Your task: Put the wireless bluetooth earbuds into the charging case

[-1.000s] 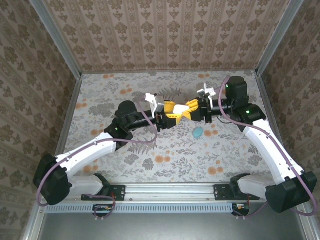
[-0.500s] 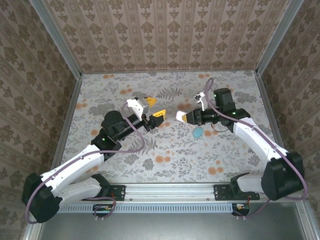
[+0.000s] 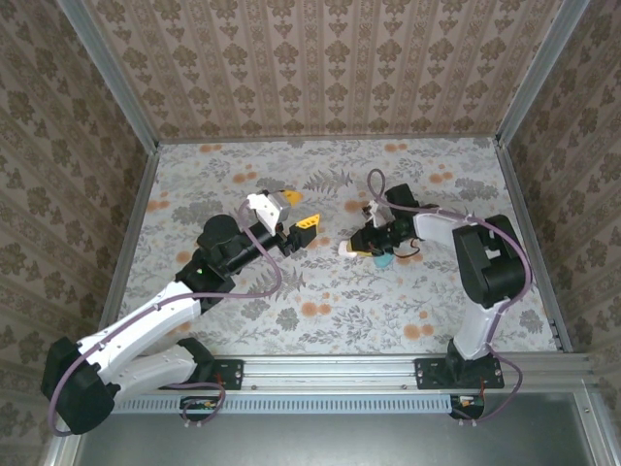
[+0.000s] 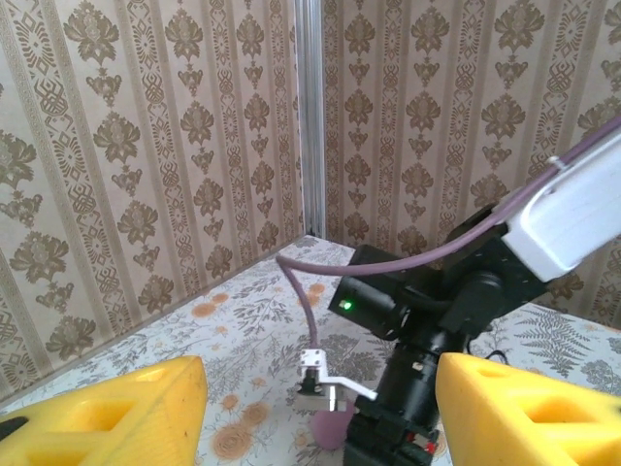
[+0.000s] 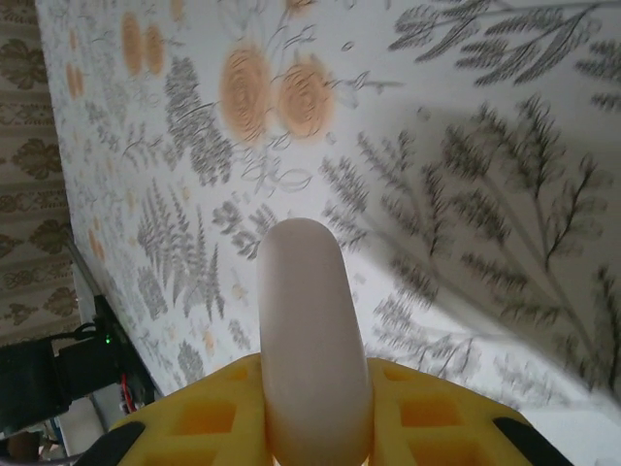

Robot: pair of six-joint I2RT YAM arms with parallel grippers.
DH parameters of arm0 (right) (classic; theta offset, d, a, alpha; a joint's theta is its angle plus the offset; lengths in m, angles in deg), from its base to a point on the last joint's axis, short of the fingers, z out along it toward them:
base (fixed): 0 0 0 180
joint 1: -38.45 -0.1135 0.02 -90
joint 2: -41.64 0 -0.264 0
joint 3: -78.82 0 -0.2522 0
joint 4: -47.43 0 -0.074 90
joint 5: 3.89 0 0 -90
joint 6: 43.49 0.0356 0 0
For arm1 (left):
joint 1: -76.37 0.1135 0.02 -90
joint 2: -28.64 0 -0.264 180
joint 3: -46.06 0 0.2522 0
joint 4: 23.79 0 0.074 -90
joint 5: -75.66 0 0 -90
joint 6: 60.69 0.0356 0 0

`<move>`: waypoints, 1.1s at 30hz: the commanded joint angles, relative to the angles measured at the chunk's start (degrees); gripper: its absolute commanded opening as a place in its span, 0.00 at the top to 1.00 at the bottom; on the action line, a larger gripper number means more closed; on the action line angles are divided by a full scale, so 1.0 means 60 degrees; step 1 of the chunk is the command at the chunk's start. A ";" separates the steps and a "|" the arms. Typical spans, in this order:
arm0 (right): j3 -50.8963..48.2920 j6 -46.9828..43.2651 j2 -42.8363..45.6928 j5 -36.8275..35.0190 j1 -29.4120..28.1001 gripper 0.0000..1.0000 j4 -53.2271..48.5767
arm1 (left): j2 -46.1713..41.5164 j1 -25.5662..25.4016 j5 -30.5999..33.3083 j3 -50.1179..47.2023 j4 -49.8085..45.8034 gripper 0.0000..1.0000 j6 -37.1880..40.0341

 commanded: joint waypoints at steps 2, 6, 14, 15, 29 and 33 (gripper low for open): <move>0.0855 -0.0192 -0.0572 -0.0136 0.0017 0.76 -0.0633 | -0.0226 0.0055 0.0225 0.0072 -0.0242 0.35 0.0221; 0.1363 -0.0437 -0.1028 -0.0382 0.0026 0.75 -0.1273 | -0.0180 0.0069 0.0340 0.0090 -0.0318 0.35 0.0292; 0.1584 -0.0596 -0.1191 -0.1006 0.0041 0.72 -0.1806 | 0.0035 0.0105 0.0229 0.0244 -0.0412 0.35 0.0339; 0.1607 -0.0618 -0.1192 -0.1062 0.0036 0.72 -0.1875 | 0.0070 0.0113 0.0200 0.0271 -0.0440 0.35 0.0357; 0.2125 -0.0906 0.1238 -0.3279 0.0060 0.25 -0.3515 | 0.0074 0.0214 0.0699 0.0301 -0.0692 0.35 0.0608; 0.1557 -0.0919 0.3585 -0.5815 0.0087 0.13 -0.2686 | 0.0197 0.0430 0.1629 0.0243 -0.0854 0.32 0.0685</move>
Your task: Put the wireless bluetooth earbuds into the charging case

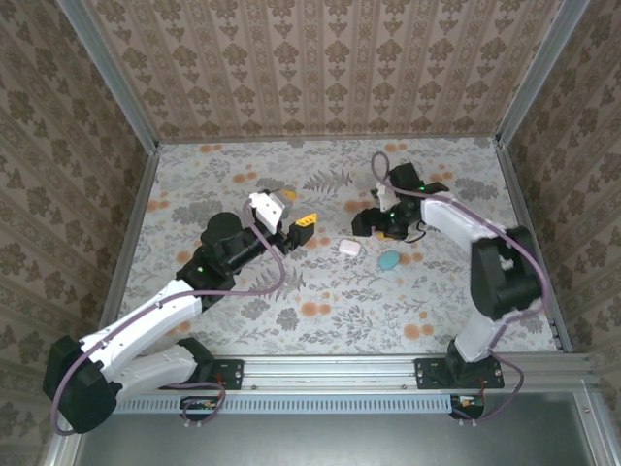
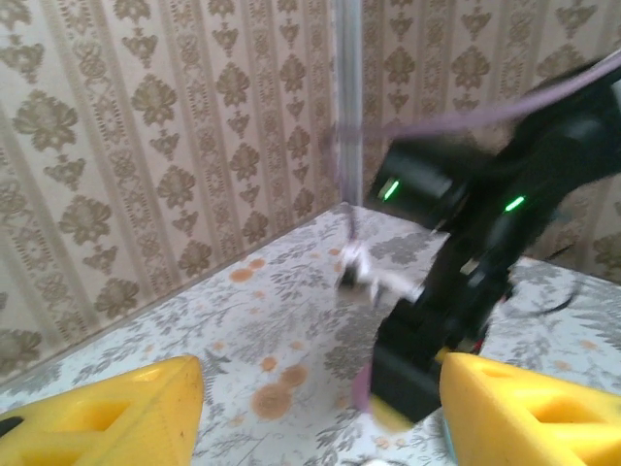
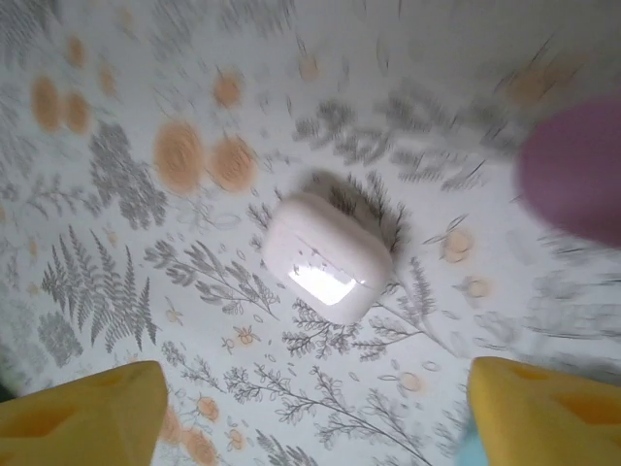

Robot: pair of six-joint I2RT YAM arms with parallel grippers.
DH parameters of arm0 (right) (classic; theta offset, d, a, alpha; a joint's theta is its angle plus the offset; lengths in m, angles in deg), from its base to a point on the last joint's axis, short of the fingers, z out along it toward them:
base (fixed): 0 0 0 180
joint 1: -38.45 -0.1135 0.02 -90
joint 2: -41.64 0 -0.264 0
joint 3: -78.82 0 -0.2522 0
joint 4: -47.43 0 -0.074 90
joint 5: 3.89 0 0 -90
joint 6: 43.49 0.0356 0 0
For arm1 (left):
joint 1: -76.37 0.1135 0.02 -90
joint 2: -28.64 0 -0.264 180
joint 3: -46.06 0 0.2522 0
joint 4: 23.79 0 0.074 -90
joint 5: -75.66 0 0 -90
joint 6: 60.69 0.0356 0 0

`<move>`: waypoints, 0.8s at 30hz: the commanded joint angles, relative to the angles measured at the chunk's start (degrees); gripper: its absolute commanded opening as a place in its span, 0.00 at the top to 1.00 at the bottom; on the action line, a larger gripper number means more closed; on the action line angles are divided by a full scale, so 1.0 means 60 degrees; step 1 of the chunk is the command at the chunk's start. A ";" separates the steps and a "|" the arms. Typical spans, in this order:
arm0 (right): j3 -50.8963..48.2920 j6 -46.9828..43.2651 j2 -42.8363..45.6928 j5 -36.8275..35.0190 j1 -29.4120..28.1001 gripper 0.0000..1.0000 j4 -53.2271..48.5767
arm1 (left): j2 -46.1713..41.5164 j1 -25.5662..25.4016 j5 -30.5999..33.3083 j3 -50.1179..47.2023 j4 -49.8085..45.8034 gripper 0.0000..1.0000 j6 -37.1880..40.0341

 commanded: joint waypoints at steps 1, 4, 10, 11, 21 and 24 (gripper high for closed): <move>-0.0480 -0.0139 0.2237 -0.3131 0.0061 0.11 0.0588 | 0.0101 0.0256 0.1290 0.0227 -0.0389 0.30 0.0224; -0.2460 -0.0531 0.4245 -0.6207 0.0121 0.00 0.2886 | 0.0313 0.0747 0.2626 0.0108 -0.0755 0.25 0.0070; -0.5987 -0.0673 0.5744 -0.8107 0.1407 0.00 0.6062 | 0.0557 0.3065 0.3455 -0.1003 -0.0555 0.10 -0.0521; -0.6443 -0.0712 0.5589 -0.7853 0.1709 0.00 0.6603 | 0.0575 0.3461 0.3553 -0.1089 -0.0737 0.08 -0.0401; -0.6983 -0.1725 0.2898 -0.5427 0.2287 0.00 1.0086 | 0.1976 0.5989 0.3761 -0.1769 -0.0721 0.00 0.0002; -0.7633 -0.2175 0.2447 -0.4410 0.2305 0.00 1.2833 | 0.2662 0.6247 0.3675 -0.2296 0.0995 0.00 0.0132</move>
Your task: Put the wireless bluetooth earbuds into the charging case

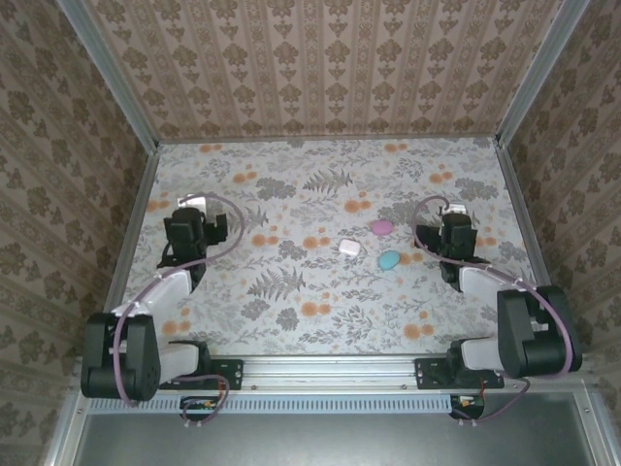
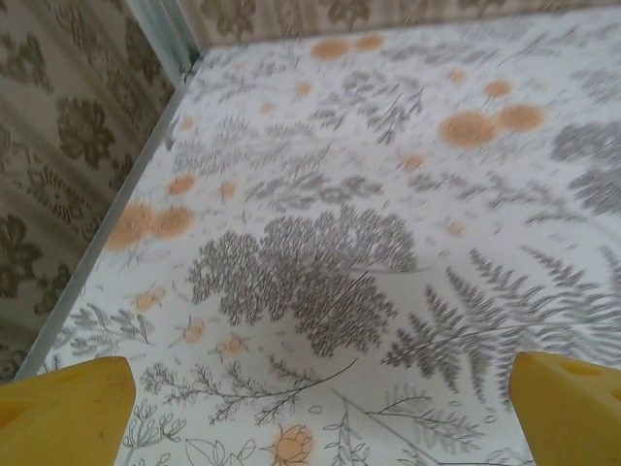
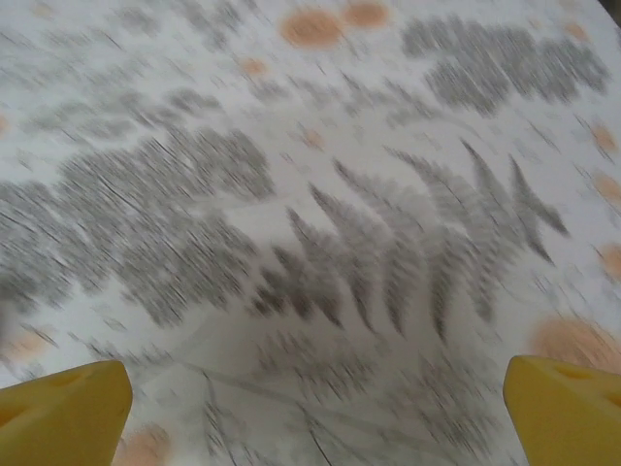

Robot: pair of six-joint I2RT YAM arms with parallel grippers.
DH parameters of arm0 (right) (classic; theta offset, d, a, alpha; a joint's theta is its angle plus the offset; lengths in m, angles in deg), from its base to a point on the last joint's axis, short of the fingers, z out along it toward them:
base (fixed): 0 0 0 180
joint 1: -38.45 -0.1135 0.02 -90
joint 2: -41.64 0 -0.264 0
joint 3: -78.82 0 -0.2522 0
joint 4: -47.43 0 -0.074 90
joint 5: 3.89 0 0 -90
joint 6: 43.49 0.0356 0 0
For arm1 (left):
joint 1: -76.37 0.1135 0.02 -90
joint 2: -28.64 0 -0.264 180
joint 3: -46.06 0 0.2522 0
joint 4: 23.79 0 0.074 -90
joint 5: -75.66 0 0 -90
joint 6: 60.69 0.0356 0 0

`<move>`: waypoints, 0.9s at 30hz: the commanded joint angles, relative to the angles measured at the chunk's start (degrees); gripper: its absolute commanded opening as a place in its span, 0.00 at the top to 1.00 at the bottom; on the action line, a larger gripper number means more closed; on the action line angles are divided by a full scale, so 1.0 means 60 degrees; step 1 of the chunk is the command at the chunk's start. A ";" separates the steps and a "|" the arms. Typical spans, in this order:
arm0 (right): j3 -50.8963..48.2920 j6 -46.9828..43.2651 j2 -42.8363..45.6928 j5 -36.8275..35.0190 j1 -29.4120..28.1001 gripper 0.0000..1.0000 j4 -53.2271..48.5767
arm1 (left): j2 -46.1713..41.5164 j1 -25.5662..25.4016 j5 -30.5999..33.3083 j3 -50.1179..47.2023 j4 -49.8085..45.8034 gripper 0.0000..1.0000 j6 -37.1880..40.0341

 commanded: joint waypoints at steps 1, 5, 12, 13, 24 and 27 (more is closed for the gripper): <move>-0.0337 -0.0677 -0.0262 0.1708 0.0129 0.00 0.3109 | 0.0606 0.0272 -0.0352 -0.0650 0.2185 0.00 0.0282; -0.1442 -0.0834 -0.1689 0.2365 0.0199 0.00 0.6274 | 0.1404 0.0643 -0.1434 -0.1027 0.4035 0.00 0.0452; -0.0514 -0.0335 -0.1722 0.0745 0.0118 0.00 0.4552 | 0.2631 0.0809 -0.2132 -0.1361 0.5455 0.00 0.0503; -0.0524 -0.0352 -0.1665 0.0665 0.0084 0.00 0.4484 | 0.2795 0.0813 -0.1419 -0.1101 0.5288 0.00 0.0285; -0.0466 -0.0445 -0.1679 0.0563 -0.0039 0.00 0.4398 | 0.2792 0.0756 -0.1170 -0.1075 0.5270 0.00 0.0251; -0.0462 -0.0440 -0.1677 0.0578 -0.0026 0.00 0.4377 | 0.2805 0.0700 -0.1088 -0.1079 0.5270 0.00 0.0304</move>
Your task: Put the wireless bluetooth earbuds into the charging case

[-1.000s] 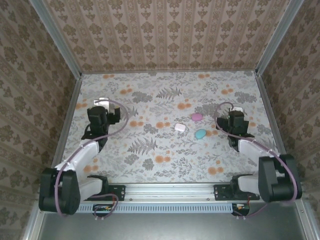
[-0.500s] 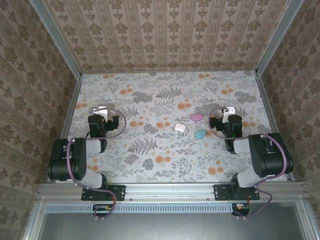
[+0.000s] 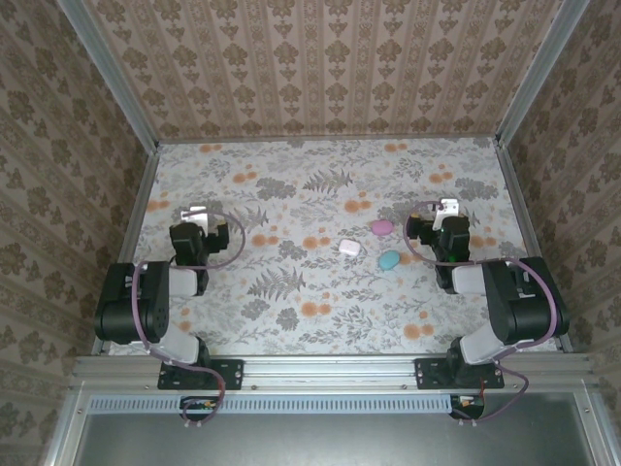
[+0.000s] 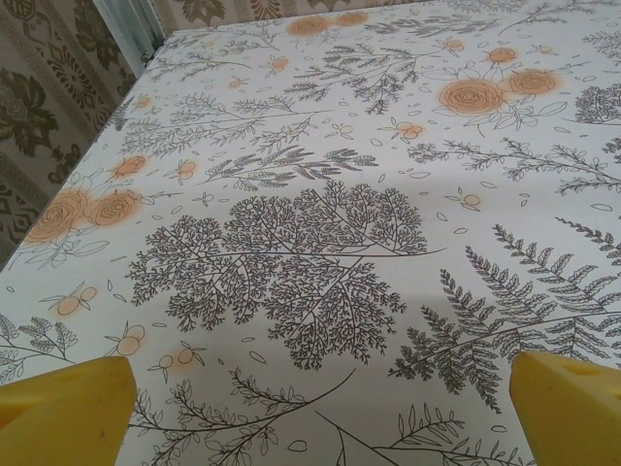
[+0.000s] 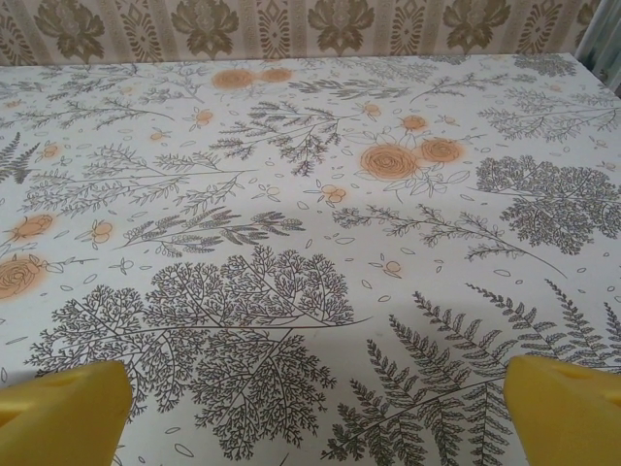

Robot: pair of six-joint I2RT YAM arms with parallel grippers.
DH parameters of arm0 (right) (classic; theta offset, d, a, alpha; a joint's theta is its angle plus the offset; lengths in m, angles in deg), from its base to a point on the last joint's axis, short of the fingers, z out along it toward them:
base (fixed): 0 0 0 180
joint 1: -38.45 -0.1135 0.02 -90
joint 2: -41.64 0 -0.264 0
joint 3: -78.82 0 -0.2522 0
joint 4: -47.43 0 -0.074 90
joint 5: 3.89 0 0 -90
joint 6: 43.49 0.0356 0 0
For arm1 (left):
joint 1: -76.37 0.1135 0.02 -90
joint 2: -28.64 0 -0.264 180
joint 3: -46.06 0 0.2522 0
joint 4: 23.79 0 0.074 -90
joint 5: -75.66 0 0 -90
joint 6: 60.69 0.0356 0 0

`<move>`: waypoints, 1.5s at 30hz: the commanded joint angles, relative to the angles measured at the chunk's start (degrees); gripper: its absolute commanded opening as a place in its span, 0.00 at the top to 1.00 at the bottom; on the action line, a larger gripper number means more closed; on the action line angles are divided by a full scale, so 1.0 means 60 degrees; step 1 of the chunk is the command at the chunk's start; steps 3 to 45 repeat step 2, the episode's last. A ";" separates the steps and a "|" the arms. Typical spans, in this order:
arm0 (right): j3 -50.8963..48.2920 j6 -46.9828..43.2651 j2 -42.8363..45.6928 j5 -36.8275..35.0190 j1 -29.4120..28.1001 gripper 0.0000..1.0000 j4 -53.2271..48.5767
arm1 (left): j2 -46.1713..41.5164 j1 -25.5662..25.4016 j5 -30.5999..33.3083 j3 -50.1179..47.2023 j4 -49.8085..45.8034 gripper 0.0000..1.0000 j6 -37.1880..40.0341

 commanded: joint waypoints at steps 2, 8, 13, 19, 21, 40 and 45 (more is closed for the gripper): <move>0.0116 0.0069 -0.0001 -0.0162 -0.0032 0.00 0.0082 | -0.0009 -0.0067 0.0184 0.0237 0.0284 0.00 -0.0120; 0.0116 0.0069 -0.0001 -0.0162 -0.0032 0.00 0.0082 | -0.0009 -0.0067 0.0184 0.0237 0.0284 0.00 -0.0120; 0.0116 0.0069 -0.0001 -0.0162 -0.0032 0.00 0.0082 | -0.0009 -0.0067 0.0184 0.0237 0.0284 0.00 -0.0120; 0.0116 0.0069 -0.0001 -0.0162 -0.0032 0.00 0.0082 | -0.0009 -0.0067 0.0184 0.0237 0.0284 0.00 -0.0120; 0.0116 0.0069 -0.0001 -0.0162 -0.0032 0.00 0.0082 | -0.0009 -0.0067 0.0184 0.0237 0.0284 0.00 -0.0120; 0.0116 0.0069 -0.0001 -0.0162 -0.0032 0.00 0.0082 | -0.0009 -0.0067 0.0184 0.0237 0.0284 0.00 -0.0120; 0.0116 0.0069 -0.0001 -0.0162 -0.0032 0.00 0.0082 | -0.0009 -0.0067 0.0184 0.0237 0.0284 0.00 -0.0120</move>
